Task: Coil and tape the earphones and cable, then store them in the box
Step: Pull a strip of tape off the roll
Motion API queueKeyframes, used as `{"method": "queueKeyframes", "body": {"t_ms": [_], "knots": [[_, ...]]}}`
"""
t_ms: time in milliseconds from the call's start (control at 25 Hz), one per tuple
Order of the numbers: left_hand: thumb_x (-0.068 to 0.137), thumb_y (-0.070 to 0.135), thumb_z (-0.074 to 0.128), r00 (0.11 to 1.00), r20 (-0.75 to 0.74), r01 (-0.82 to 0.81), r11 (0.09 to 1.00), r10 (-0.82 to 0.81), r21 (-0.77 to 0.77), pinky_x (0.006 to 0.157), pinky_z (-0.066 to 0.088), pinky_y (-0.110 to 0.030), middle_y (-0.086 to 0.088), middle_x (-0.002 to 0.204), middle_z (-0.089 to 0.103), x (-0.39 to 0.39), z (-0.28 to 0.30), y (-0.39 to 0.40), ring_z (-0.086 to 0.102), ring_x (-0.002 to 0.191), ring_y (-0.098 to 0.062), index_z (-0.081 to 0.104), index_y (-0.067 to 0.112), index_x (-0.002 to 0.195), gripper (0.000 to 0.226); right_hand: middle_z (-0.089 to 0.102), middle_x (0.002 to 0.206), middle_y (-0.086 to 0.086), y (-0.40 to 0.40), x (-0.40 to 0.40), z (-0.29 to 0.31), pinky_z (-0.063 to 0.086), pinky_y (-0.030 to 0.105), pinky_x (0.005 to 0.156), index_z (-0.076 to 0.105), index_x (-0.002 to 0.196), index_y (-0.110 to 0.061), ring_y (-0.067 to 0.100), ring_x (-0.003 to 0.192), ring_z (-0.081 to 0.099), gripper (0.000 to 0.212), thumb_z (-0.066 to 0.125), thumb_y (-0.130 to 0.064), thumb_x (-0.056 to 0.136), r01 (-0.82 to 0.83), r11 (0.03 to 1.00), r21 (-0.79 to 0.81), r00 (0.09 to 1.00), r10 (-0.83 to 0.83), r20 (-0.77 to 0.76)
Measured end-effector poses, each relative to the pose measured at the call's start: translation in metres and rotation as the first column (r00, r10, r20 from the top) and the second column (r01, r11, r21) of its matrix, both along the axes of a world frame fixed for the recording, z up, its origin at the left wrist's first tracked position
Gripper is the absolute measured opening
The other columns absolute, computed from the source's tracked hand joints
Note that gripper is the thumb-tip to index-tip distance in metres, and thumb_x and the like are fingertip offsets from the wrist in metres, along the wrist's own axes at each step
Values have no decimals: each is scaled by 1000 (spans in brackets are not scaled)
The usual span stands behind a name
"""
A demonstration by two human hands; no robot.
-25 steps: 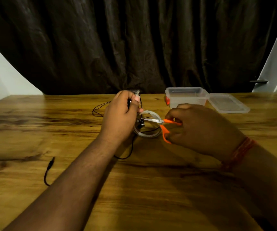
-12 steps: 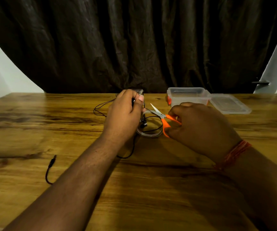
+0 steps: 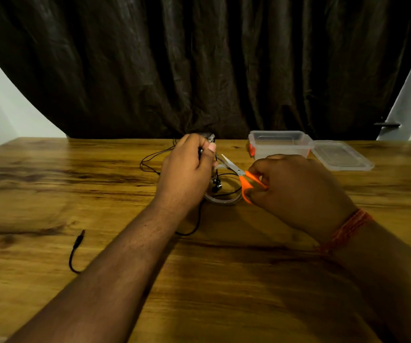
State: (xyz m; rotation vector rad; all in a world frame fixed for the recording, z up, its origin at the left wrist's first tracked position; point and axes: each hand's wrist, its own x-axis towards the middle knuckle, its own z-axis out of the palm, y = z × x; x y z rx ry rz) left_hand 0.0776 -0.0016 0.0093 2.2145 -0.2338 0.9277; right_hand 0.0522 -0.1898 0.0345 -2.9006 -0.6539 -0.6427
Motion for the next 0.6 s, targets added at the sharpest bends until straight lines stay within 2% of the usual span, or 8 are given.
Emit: {"method": "queueKeyframes", "body": {"t_ms": [360, 480, 600], "knots": [[100, 38, 46, 1000, 0, -3, 1000, 3, -8, 71, 52, -38, 14, 87, 58, -1, 0, 0, 68, 83, -6, 44, 38, 81, 20, 65, 94, -9, -4, -1, 1, 48, 32, 76, 64, 102, -33, 14, 89, 59, 27, 54, -52, 87, -27, 1000, -8, 1000, 27, 1], [100, 39, 45, 1000, 1, 0, 1000, 0, -13, 70, 53, -40, 14, 87, 57, -1, 0, 0, 68, 84, -8, 42, 40, 77, 23, 68, 94, -7, -10, -1, 5, 52, 35, 78, 67, 104, -33, 14, 88, 60, 32, 53, -54, 84, -8, 1000, 0, 998, 8, -60], [100, 39, 45, 1000, -9, -8, 1000, 8, -14, 71, 52, -37, 13, 88, 58, -2, 0, 0, 67, 83, -5, 45, 37, 80, 20, 66, 85, -9, -25, 6, 16, 48, 29, 73, 70, 103, -34, 12, 82, 57, 24, 61, -46, 84, 56, 996, 65, 983, -43, -180]]}}
